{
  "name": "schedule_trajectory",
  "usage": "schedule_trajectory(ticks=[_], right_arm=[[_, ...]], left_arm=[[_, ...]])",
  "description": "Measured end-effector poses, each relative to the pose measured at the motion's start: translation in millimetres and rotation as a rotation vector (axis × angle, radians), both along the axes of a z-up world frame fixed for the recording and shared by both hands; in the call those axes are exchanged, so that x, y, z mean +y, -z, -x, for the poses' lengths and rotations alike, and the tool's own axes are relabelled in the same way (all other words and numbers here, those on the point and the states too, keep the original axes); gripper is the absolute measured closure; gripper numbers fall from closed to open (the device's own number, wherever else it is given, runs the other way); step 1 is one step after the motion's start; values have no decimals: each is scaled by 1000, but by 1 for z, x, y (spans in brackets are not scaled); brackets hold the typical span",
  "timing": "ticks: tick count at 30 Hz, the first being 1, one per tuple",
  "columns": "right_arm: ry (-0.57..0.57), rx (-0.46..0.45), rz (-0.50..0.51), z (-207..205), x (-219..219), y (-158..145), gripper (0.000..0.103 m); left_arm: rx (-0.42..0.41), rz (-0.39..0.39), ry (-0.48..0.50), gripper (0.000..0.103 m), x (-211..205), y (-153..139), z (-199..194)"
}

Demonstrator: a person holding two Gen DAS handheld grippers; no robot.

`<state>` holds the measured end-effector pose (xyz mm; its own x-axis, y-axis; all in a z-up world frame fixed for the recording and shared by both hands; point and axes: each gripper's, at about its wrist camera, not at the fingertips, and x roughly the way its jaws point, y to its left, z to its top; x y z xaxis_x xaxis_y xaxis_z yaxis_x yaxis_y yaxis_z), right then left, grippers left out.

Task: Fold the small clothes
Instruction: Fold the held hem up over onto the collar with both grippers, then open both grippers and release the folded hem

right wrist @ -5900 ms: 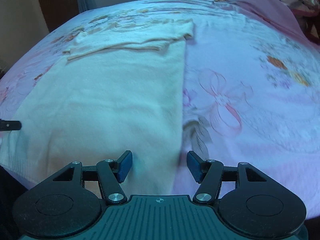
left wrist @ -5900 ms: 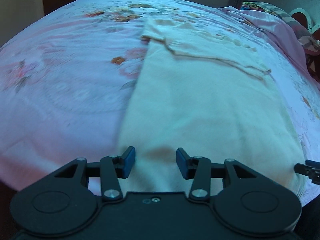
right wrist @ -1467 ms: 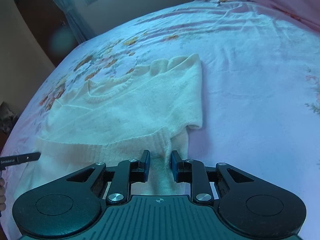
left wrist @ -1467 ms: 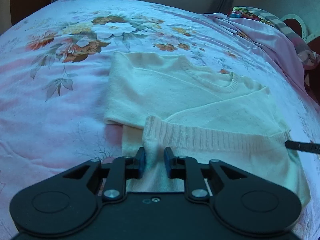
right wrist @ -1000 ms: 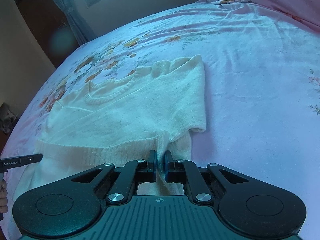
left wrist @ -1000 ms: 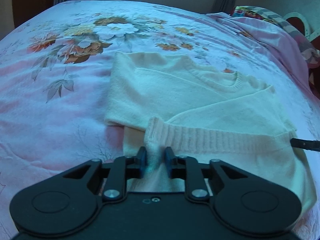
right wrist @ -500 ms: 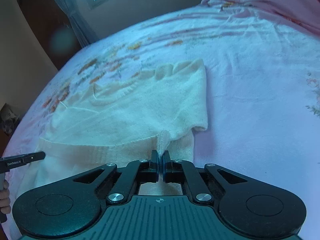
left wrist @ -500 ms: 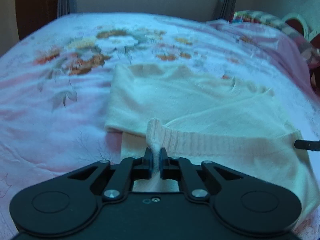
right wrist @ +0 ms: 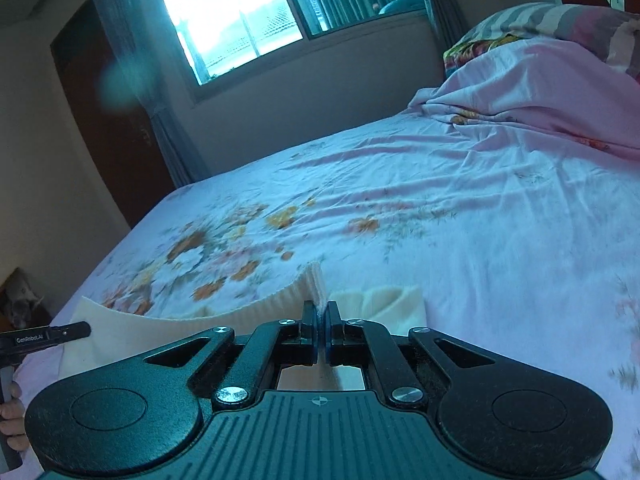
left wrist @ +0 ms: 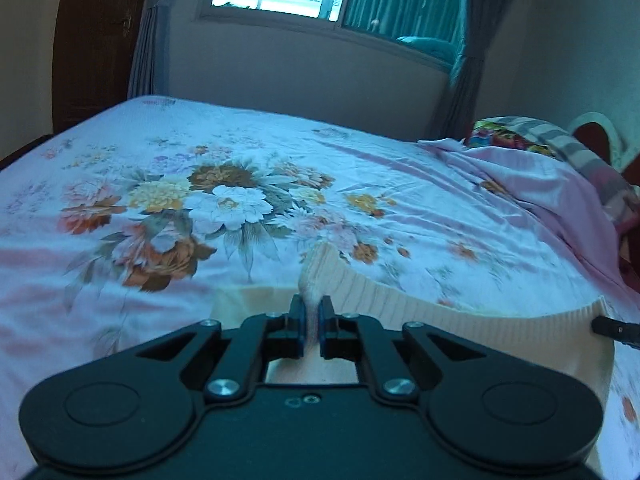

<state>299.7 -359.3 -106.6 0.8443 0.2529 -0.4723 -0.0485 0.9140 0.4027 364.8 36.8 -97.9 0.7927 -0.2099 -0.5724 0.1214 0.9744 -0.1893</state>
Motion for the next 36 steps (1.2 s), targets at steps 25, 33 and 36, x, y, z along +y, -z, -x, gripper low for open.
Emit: schedule_trajectory(ticks=[25, 33, 36], right_arm=[[-129, 195, 236, 14, 67, 69, 100], [-84, 154, 186, 51, 70, 50, 100], [-89, 249, 226, 62, 76, 73, 100]], left_arm=[[227, -125, 47, 67, -24, 78, 36], [233, -129, 21, 59, -23, 58, 71], [271, -162, 17, 53, -25, 74, 81]])
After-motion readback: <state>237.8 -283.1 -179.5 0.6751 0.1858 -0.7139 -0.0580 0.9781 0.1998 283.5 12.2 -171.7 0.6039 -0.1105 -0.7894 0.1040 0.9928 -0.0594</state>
